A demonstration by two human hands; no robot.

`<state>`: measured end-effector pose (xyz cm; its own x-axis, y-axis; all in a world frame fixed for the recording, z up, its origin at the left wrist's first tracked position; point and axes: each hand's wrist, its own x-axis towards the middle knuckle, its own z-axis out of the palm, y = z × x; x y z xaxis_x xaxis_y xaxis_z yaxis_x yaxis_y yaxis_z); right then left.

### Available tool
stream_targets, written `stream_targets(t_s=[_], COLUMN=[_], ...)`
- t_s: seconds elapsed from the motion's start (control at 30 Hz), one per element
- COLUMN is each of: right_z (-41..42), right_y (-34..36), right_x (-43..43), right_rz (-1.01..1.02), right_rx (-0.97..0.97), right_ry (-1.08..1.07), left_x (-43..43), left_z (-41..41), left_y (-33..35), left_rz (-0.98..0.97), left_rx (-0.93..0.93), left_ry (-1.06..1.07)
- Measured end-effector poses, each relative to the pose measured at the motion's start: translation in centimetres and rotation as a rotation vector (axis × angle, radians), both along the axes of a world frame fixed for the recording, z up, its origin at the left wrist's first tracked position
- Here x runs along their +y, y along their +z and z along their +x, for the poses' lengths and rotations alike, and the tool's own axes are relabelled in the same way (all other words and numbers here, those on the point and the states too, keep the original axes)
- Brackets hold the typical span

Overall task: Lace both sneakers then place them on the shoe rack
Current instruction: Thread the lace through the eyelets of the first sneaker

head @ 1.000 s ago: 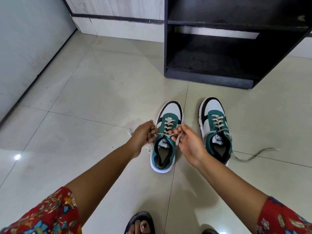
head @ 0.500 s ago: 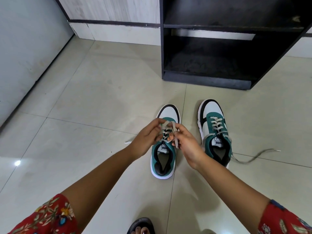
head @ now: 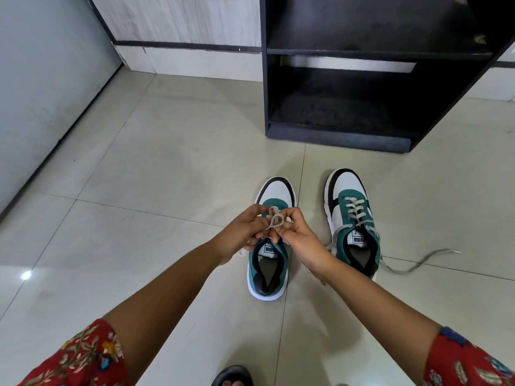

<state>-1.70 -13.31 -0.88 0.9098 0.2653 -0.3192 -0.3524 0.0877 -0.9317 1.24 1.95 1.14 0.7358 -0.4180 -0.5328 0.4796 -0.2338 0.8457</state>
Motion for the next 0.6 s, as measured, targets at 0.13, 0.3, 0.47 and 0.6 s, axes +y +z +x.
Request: stream_targets(t_s=[0.13, 0.3, 0.47, 0.6], right_z=[0.1, 0.1, 1.1, 2.0], right_y=[0.1, 0.2, -0.1, -0.3], right_x=[0.0, 0.3, 0.5, 0.7], right_rz=[0.009, -0.011, -0.049, -0.110], right_rx=[0.003, -0.020, 0.155, 0.256], right_ry=[0.027, -0.076, -0.220, -0.185], left_x=[-0.2, -0.4, -0.2, 0.5], left_z=[-0.2, -0.5, -0.3, -0.5], left_y=[0.3, 0.4, 0.7, -0.8], left_rz=[0.005, 0.015, 0.075, 0.671], left_rx=[-0.005, -0.053, -0.203, -1.041], left_ry=[0.055, 0.059, 0.020, -0.230])
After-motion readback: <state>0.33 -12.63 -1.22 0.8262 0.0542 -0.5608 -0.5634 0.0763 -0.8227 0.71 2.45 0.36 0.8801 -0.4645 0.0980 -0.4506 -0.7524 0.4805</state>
